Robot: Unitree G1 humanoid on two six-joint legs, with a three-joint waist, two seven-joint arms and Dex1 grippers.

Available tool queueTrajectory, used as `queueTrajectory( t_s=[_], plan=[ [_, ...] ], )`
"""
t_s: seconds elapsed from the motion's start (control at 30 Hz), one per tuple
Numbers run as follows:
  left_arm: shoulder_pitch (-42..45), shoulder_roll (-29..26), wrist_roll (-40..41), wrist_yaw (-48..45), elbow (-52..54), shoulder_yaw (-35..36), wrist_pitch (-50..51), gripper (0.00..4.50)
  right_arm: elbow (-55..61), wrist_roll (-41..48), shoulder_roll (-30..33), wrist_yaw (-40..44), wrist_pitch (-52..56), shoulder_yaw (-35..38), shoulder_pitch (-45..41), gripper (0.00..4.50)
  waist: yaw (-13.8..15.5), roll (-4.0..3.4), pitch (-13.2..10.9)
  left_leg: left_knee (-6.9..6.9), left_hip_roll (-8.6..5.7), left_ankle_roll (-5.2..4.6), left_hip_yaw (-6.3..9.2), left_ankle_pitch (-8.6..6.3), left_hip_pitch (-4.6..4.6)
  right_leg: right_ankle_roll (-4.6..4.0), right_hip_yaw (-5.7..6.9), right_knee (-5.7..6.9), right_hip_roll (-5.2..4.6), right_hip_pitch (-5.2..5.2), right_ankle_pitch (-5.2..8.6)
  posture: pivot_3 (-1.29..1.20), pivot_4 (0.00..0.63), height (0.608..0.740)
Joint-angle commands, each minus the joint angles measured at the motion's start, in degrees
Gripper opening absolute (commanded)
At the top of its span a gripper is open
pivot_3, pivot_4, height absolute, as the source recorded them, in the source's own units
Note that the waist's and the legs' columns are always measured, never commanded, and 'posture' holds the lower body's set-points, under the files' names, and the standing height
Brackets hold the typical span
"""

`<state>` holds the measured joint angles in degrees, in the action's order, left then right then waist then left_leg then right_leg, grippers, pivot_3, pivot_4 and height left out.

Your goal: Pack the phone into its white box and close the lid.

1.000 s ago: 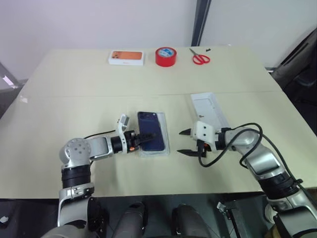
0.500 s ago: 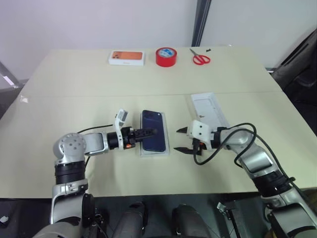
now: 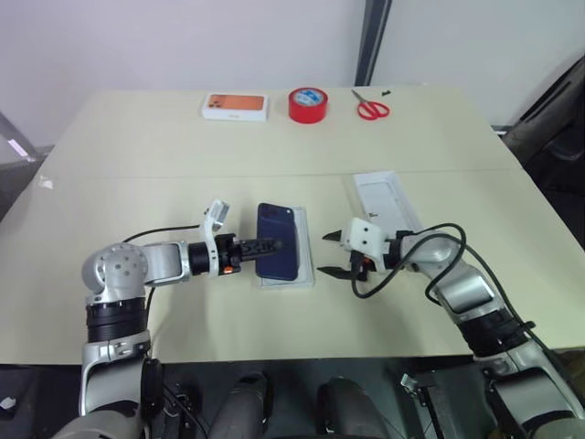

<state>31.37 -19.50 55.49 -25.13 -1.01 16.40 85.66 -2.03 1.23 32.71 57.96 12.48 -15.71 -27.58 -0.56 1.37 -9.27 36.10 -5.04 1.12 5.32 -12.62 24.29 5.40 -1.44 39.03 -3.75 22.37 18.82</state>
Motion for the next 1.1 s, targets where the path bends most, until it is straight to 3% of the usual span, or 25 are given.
queueTrajectory(
  t_s=[0.03, 0.3, 0.43, 0.73, 1.1],
  plan=[
    [1.6, -0.9, 0.0, -0.6, 1.2, -0.4, -0.3, 3.99, 0.5, 0.0, -0.4, -0.2, -0.8, 0.2, -1.2, 3.53, -0.1, 0.0, 0.0, 0.0, 0.0, 0.0, 0.0, 0.0, 0.0, 0.0, 0.0, 0.0, 0.0, 0.0, 0.0, 0.0, 0.15, 0.734],
    [1.8, -3.8, -0.6, -1.9, 2.2, -2.9, -0.3, 3.99, 0.0, -0.1, -0.5, -0.6, -1.0, 0.4, -1.4, 3.53, -0.2, -0.01, 0.0, -0.02, 0.01, 0.0, 0.0, 0.0, 0.0, 0.0, -0.01, 0.03, 0.01, 0.05, 0.0, 0.0, 0.15, 0.734],
    [0.7, -6.5, -3.3, -3.3, 5.6, -9.9, -1.3, 3.99, -0.9, -0.3, -1.0, -0.7, -1.2, 0.3, -1.9, 3.53, -0.2, -0.02, 0.0, -0.02, 0.0, 0.0, -0.01, 0.0, 0.01, 0.0, -0.03, 0.03, 0.0, 0.04, 0.0, 0.0, 0.15, 0.734],
    [3.3, -5.0, -2.7, -1.1, 4.2, -4.2, -0.7, 3.99, -1.4, -0.7, -1.2, -0.6, -1.7, 0.4, -2.1, 3.53, -0.3, -0.04, 0.0, -0.01, 0.01, 0.0, -0.01, 0.0, 0.01, 0.0, -0.02, 0.05, 0.01, 0.06, 0.0, 0.0, 0.15, 0.734],
    [1.0, -6.0, -2.3, -0.6, 7.5, -2.3, 3.0, 3.99, -1.9, -1.0, -1.5, -0.8, -2.3, 0.2, -2.1, 3.53, -0.1, -0.04, 0.0, 0.02, 0.01, 0.0, -0.01, 0.01, 0.01, 0.0, -0.02, 0.07, 0.01, 0.06, 0.0, 0.0, 0.15, 0.734]
  ],
)
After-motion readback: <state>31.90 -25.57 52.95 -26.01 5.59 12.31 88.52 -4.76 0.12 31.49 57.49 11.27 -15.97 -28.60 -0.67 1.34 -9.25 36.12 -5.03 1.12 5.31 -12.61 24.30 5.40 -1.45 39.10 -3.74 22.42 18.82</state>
